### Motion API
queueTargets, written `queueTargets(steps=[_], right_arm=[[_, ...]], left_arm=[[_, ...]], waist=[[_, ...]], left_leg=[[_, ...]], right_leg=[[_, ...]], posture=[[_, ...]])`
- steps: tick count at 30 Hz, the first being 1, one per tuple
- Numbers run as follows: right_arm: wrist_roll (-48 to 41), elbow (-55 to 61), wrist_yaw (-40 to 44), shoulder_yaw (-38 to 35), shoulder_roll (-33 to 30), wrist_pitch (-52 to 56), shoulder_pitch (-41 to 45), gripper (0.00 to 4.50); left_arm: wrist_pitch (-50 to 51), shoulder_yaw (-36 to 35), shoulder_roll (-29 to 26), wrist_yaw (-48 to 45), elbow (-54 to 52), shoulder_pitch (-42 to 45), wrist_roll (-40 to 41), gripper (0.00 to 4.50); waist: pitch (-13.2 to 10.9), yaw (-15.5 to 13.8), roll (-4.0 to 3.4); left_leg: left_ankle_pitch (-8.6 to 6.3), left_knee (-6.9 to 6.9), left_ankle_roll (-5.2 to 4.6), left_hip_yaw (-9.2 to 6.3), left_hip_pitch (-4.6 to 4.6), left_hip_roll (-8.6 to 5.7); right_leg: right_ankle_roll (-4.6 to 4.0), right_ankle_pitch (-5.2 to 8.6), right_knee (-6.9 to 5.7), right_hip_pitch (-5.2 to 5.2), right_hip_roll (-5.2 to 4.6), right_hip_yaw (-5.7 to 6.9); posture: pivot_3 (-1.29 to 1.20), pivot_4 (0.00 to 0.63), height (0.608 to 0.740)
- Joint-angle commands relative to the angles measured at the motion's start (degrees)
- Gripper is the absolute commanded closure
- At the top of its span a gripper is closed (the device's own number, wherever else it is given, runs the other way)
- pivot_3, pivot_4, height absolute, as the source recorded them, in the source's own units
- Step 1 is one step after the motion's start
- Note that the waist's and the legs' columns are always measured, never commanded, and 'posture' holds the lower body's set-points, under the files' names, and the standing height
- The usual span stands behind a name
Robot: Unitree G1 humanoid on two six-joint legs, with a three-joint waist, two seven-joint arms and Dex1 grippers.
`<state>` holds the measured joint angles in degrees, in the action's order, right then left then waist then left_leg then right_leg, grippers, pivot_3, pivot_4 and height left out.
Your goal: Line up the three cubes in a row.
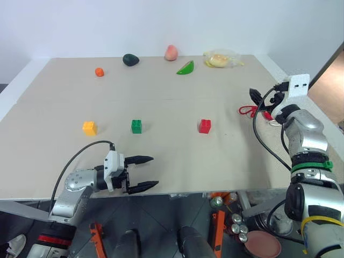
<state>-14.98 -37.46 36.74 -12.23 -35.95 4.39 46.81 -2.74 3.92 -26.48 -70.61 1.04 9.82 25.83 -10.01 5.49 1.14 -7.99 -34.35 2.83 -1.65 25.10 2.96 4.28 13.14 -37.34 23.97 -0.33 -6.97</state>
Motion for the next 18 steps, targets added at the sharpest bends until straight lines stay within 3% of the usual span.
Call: queueTargets(steps=[1, 5, 9, 18], right_arm=[[-3.7, 13.7, 12.1, 4.2, -1.1, 4.7, -6.8, 0.03], [-0.8, 18.1, 19.2, 9.1, -3.9, 5.0, -12.1, 0.03], [3.5, 11.8, 22.3, 12.0, -6.1, 1.1, -10.6, 0.03], [6.1, 8.3, 22.8, 13.8, -2.2, -2.0, -8.7, 0.03]], left_arm=[[-0.6, -1.4, -1.0, -0.6, -0.8, 0.1, 0.9, 0.47], [-0.6, -1.7, -1.4, -0.8, -0.7, 0.3, 1.1, 0.47], [-0.8, -1.8, -1.7, -0.8, -0.7, 0.4, 1.1, 0.47], [-1.2, -3.0, -1.1, 1.7, -2.6, -1.9, 1.5, 0.47]], waist=[[0.0, -0.1, -0.01], [0.0, -0.5, -0.03], [0.0, -0.6, -0.03], [0.0, -0.6, -0.03]], left_leg=[[-0.02, 0.0, -0.02, -0.01, -0.01, 0.02], [-0.03, -0.04, -0.04, 0.03, 0.0, 0.0], [-0.02, -0.19, -0.04, 0.13, -0.02, -0.01], [0.03, -0.12, -0.11, 0.12, -0.08, 0.03]], right_leg=[[-0.01, 0.03, 0.0, -0.03, 0.02, 0.02], [-0.02, 0.03, 0.0, -0.02, -0.01, 0.0], [-0.05, -0.07, 0.0, 0.0, -0.06, -0.03], [-0.1, -0.18, 0.0, 0.04, 0.01, -0.02]], posture=[[0.0, 0.15, 0.74], [0.0, 0.15, 0.74], [0.0, 0.15, 0.74], [0.0, 0.15, 0.74]])
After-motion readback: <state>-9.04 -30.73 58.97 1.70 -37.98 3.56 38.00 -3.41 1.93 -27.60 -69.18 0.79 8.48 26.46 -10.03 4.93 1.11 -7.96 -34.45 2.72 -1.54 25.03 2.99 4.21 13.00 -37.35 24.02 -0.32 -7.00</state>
